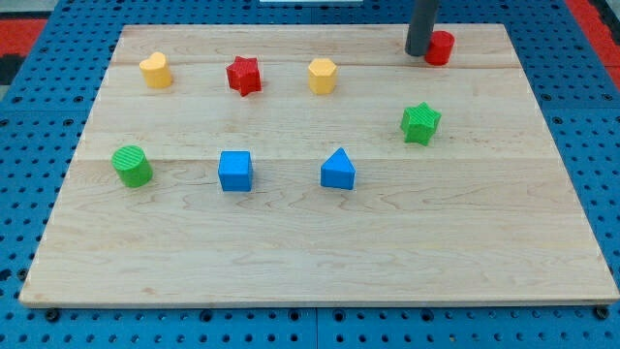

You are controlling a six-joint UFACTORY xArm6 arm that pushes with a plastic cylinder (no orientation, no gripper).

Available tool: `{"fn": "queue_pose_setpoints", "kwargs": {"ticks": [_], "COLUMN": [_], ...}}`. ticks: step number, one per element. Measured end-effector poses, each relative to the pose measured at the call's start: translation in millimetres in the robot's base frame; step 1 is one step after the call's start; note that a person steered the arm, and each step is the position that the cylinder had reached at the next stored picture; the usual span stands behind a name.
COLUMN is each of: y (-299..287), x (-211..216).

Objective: Move the red circle top right to the yellow hexagon

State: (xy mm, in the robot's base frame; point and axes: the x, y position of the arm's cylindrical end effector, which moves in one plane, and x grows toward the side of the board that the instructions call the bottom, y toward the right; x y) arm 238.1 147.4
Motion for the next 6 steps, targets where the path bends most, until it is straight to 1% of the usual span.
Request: {"fn": "queue_pose_setpoints", "kwargs": {"ticks": [1, 2, 3, 4, 5, 6], "y": [6.7, 22.6, 76.9, 75.8, 39.1, 35.0], "x": [37.8, 56.2, 32.4, 16.8, 4.4, 26.0]}}
